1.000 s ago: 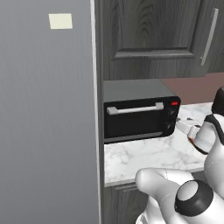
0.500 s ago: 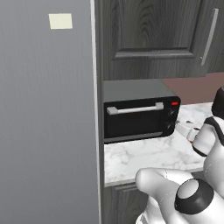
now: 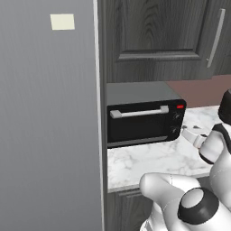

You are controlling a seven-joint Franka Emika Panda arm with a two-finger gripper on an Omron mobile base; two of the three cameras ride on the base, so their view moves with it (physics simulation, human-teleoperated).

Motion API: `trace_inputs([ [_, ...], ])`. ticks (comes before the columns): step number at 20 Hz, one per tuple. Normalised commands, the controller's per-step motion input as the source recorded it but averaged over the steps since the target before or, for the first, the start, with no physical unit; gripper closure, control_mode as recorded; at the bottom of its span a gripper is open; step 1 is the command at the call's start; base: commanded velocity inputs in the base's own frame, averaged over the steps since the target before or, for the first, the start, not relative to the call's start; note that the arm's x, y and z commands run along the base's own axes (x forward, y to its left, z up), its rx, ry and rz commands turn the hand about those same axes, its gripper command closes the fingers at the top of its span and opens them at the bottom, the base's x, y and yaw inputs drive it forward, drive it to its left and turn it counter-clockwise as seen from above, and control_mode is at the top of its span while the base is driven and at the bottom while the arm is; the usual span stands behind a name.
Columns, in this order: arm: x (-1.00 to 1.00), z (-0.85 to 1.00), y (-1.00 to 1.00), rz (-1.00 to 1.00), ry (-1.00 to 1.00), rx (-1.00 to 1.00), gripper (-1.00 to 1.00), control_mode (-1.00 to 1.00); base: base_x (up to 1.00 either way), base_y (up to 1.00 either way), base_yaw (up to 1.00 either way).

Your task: Pull the toaster oven rack outwards. Pick up the baguette from the plate and place it on the toaster oven rack. Close the toaster oven door fully and set the temperature to the lowest setting.

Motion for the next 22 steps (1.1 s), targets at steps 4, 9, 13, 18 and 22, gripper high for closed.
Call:
trace_inputs([
  [4,0.00,0.00,0.05,-0.07,-0.01,0.00,-1.00,-1.00,0.00,0.00,0.00],
  [9,0.00,0.00,0.01,-0.09,-0.02,0.00,-1.00,-1.00,0.00,0.00,0.00],
  [13,0.00,0.00,0.00,-0.07,-0.03,0.00,-1.00,-1.00,0.00,0.00,0.00],
  [18,0.00,0.00,0.00,-0.06,-0.01,0.00,-1.00,-1.00,0.00,0.00,0.00],
  [22,0.00,-0.01,0.00,-0.03,0.00,0.00,-1.00,-1.00,0.00,0.00,0.00],
])
